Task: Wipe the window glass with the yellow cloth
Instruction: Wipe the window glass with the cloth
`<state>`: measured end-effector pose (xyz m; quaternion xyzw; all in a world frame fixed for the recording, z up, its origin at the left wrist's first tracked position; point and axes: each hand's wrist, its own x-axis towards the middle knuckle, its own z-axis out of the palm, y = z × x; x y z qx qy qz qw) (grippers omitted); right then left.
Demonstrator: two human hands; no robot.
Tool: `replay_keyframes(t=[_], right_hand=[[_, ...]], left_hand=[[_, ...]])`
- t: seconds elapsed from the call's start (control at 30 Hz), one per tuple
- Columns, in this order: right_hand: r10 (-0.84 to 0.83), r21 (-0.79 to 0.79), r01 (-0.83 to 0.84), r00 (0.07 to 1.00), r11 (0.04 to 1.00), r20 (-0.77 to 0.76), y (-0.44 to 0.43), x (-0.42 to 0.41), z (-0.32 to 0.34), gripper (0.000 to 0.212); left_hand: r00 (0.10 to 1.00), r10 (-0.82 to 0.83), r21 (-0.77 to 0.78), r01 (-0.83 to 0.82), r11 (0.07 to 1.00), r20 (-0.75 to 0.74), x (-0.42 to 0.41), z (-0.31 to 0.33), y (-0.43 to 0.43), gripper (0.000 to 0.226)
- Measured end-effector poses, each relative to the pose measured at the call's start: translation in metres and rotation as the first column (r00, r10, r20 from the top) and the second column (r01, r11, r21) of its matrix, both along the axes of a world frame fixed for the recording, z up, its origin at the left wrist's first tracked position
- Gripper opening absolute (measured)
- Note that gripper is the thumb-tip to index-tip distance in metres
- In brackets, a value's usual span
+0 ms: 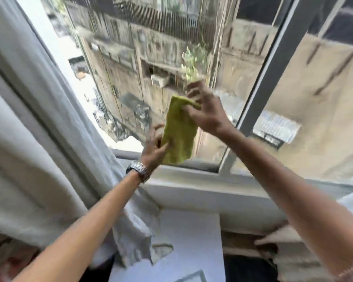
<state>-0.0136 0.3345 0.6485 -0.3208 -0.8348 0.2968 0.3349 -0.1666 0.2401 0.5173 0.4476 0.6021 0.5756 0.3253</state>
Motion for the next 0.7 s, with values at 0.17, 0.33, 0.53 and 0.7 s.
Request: replay_keyframes(t=[0.17,0.33,0.53,0.7], right_hand=[[-0.048,0.703,0.136,0.988,0.698,-0.144,0.019,-0.035,0.241,0.029],[-0.221,0.862,0.252,0.961,0.440,-0.168,0.042,-0.061,0.373,0.017],[-0.631,0.941,0.301,0.763,0.152,-0.142,0.057,-0.078,0.370,0.013],[-0.607,0.833,0.497,0.748,0.244,-0.269,0.066,-0.111,0.322,0.030]], left_hand=[[0.939,0.237,0.459,-0.100,0.883,-0.250,-0.027,0.248,0.049,0.051],[0.729,0.400,0.587,0.002,0.810,-0.555,-0.041,0.392,0.064,0.049],[0.262,0.766,0.743,-0.203,0.638,-0.587,-0.108,0.443,0.065,0.067],[0.131,0.834,0.784,-0.289,0.549,-0.536,-0.178,0.449,0.070,0.065]])
